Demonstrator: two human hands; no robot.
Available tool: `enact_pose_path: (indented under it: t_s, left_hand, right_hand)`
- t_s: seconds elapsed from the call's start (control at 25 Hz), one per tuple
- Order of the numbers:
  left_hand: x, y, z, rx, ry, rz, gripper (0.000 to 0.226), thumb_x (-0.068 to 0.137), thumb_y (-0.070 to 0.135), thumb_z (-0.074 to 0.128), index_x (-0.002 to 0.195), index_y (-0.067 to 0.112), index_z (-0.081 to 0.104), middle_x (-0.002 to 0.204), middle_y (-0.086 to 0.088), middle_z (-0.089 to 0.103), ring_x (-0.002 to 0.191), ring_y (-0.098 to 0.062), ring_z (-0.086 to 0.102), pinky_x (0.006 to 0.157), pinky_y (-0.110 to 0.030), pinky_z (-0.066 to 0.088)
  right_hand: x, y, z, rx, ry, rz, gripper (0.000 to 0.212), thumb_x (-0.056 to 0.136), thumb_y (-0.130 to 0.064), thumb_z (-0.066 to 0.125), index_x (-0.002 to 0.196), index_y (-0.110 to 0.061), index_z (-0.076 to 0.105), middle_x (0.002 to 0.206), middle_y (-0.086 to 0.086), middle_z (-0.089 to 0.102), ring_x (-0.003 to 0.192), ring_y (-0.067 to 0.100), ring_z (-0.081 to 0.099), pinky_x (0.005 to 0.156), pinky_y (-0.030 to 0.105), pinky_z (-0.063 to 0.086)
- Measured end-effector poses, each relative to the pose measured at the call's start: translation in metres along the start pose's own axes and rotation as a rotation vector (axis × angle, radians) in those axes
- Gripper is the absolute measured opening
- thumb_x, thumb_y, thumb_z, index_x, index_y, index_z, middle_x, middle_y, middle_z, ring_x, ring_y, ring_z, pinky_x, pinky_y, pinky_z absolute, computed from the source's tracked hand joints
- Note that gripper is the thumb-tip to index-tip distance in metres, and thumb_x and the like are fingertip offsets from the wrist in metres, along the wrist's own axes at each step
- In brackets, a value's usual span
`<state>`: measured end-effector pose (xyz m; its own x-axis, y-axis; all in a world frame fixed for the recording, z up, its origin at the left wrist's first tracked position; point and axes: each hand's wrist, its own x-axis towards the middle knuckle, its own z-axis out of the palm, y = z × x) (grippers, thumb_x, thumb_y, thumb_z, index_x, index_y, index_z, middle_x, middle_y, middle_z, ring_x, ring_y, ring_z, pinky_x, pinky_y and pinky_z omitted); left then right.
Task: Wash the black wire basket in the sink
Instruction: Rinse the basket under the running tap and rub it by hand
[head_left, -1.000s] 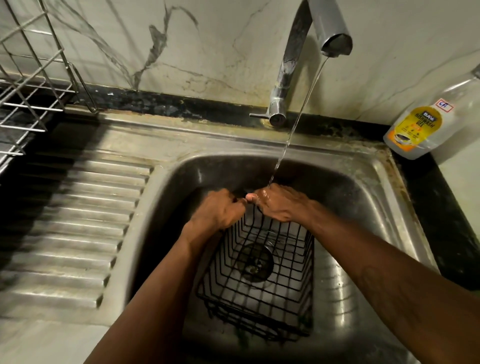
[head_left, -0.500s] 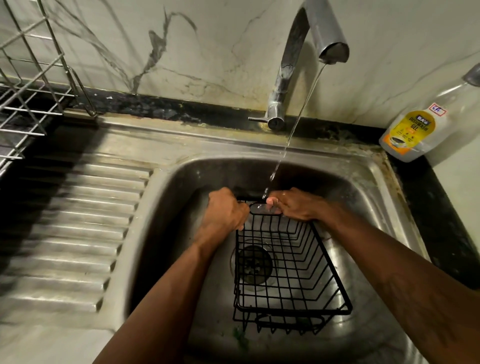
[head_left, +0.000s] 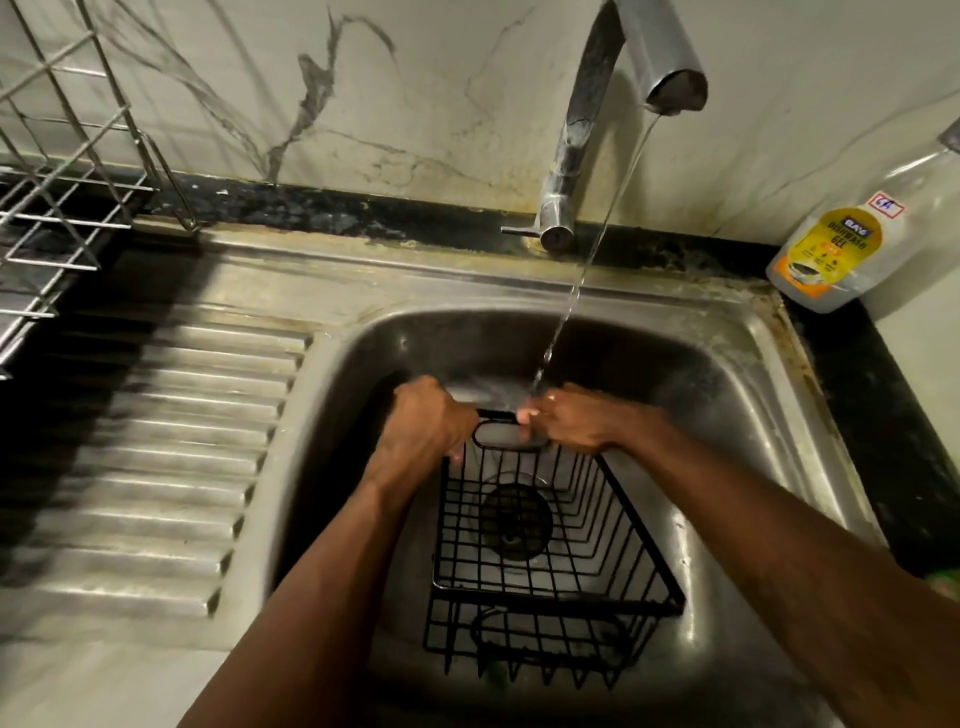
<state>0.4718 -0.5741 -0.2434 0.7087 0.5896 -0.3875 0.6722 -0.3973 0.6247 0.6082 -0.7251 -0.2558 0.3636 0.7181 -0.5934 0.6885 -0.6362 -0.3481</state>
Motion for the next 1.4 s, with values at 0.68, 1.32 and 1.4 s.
enact_pose_path:
  t_s: [0.68,1.32,1.4]
  left_hand:
    - [0.008,-0.009,0.002,-0.164,0.021,-0.044,0.013,0.089,0.013,0.059,0.084,0.001,0.059,0.061,-0.009,0.062,0.031,-0.008,0.055,0.031,-0.015,0.039]
    - [0.016,0.011,0.018,-0.145,-0.055,-0.118,0.021,0.084,0.009,0.056,0.071,0.004,0.073,0.060,-0.009,0.072,0.057,-0.021,0.072,0.066,-0.038,0.064]
    - [0.013,0.014,0.022,-0.152,-0.067,-0.107,0.022,0.085,0.006,0.056,0.070,0.004,0.071,0.060,-0.009,0.072,0.056,-0.019,0.072,0.068,-0.037,0.064]
  right_hand:
    - [-0.002,0.040,-0.029,0.069,0.074,-0.003,0.025,0.101,-0.024,0.058,0.088,-0.009,0.073,0.079,0.003,0.074,0.085,0.024,0.072,0.081,0.033,0.056]
    - [-0.004,0.015,-0.031,-0.053,0.073,-0.065,0.027,0.099,-0.031,0.060,0.074,-0.026,0.070,0.074,-0.008,0.063,0.074,0.007,0.057,0.076,0.035,0.048]
    - [-0.014,0.035,-0.033,-0.052,0.044,0.002,0.030,0.098,-0.029,0.064,0.070,-0.020,0.070,0.065,-0.004,0.064,0.066,0.010,0.059,0.071,0.035,0.050]
